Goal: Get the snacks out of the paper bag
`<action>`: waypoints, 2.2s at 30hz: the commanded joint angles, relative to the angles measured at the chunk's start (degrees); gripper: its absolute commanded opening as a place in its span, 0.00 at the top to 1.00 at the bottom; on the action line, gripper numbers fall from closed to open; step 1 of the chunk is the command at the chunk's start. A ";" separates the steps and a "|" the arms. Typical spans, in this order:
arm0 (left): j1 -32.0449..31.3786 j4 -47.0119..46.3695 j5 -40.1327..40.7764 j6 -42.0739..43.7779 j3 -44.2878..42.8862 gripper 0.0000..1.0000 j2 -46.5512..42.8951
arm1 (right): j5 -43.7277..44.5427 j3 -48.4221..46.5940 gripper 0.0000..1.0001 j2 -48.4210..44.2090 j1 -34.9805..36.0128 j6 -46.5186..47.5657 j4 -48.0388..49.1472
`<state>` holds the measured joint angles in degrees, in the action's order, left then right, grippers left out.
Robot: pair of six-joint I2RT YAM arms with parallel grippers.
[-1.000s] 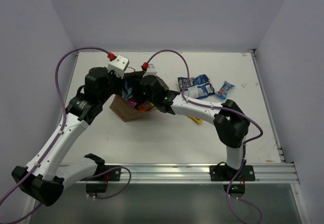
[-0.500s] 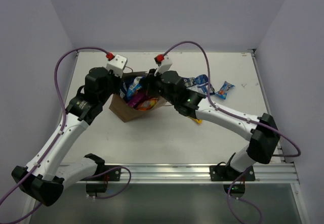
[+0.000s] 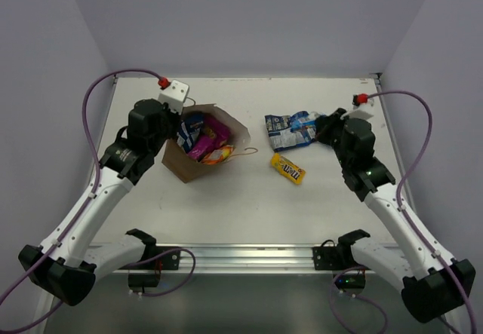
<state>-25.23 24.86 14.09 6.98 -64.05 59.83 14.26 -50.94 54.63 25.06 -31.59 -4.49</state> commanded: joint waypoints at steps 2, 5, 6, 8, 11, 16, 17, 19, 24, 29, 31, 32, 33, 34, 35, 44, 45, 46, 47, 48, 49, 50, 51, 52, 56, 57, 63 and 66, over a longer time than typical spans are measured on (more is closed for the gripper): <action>-0.08 -9.57 1.74 1.89 -1.78 1.00 0.02 | -1.07 10.32 1.00 -2.51 -14.13 -6.90 -9.74; -0.08 -10.88 0.42 3.03 -1.87 1.00 0.37 | -6.07 15.86 1.00 -1.99 -23.89 -9.09 -9.83; -0.08 -12.11 -0.11 3.56 -1.78 1.00 0.28 | -7.48 16.91 0.99 -1.38 -27.92 -9.53 -9.49; -0.08 -13.61 -1.51 4.79 -1.25 1.00 0.28 | -8.90 18.68 0.93 1.69 -29.62 -9.80 -8.52; -0.08 -15.54 -4.32 5.76 -0.99 1.00 0.37 | -10.21 17.54 0.64 5.57 -30.16 -9.02 -8.52; -0.08 -15.55 -8.81 6.90 -0.46 1.00 0.11 | -13.91 13.24 0.29 1.45 -27.09 -1.65 -6.67; -0.08 -15.37 -9.16 7.08 -0.29 1.00 -0.15 | -13.91 12.10 0.27 -0.30 -25.43 2.55 -6.32; -0.08 -15.20 -9.25 7.43 0.33 1.00 -0.59 | -15.30 8.68 0.26 -1.63 -17.09 10.45 -4.74; -0.08 -12.83 -9.69 6.64 0.33 1.00 -0.68 | -24.33 1.30 0.26 -0.59 1.08 22.61 3.68; -0.08 -11.77 -9.60 6.29 0.77 1.00 -0.95 | -31.83 -6.79 0.26 8.02 15.60 41.68 8.00; -0.08 -11.77 -10.39 5.76 0.77 1.00 -1.30 | -35.86 -9.70 0.26 12.68 17.56 47.03 9.76; -0.08 -11.85 -10.83 5.50 0.77 1.00 -1.39 | -37.19 -10.58 0.26 14.26 18.26 48.45 10.55; -0.08 -11.85 -11.79 4.98 0.68 1.00 -1.47 | -38.07 -13.28 0.26 16.01 19.58 49.77 10.12; -0.08 -11.85 -12.41 4.80 0.68 1.00 -1.65 | -38.60 -14.88 0.26 19.51 20.29 52.48 9.33; -0.08 -11.85 -13.03 4.62 0.68 1.00 -1.82 | -38.69 -16.20 0.26 21.03 21.77 53.82 7.93; -0.08 -11.59 -18.56 1.81 0.77 1.00 -1.56 | -29.84 -20.34 0.28 34.12 25.30 62.88 18.35; -0.08 -11.68 -19.44 1.28 0.77 1.00 -1.56 | -29.30 -20.43 0.28 34.83 25.22 63.41 19.68; -0.08 -11.68 -19.62 1.10 0.77 1.00 -1.65 | -28.86 -20.60 0.28 35.71 25.30 64.54 20.74; 0.01 -11.68 -19.88 1.02 0.68 1.00 -1.56 | -28.24 -20.95 0.28 37.29 25.30 65.08 22.40; -0.08 -11.50 -20.15 0.84 0.68 1.00 -1.56 | -27.19 -21.13 0.27 38.00 25.30 65.60 23.38; -0.08 -11.50 -20.33 0.75 0.68 1.00 -1.65 | -26.75 -21.13 0.26 38.70 25.30 66.56 24.43; -0.08 -11.15 -20.59 0.75 0.68 1.00 -1.65 | -26.31 -21.13 0.26 39.32 25.30 67.27 25.83; -0.08 -11.06 -21.03 0.66 0.60 1.00 -1.56 | -25.08 -21.39 0.26 40.63 25.30 67.71 26.63; -0.08 -10.89 -21.29 0.75 0.59 1.00 -1.56 | -24.64 -21.40 0.26 41.25 25.30 68.59 27.34; -0.08 -9.84 -21.47 1.28 0.42 1.00 -1.56 | -22.00 -20.25 0.25 43.80 25.30 70.70 33.31; -0.08 -9.83 -21.56 1.54 0.42 1.00 -1.56 | -21.82 -20.51 0.25 44.68 25.30 71.14 33.58; -0.08 -9.57 -22.17 1.98 0.42 1.00 -1.48 | -23.31 -24.38 0.24 48.11 25.22 72.02 30.96; -0.08 -9.57 -22.35 1.98 0.33 1.00 -1.39 | -24.72 -25.70 0.27 50.39 25.30 70.71 29.46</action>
<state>-25.15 20.32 -4.95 9.04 -62.33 60.18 -10.02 -72.77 103.68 50.41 38.63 23.46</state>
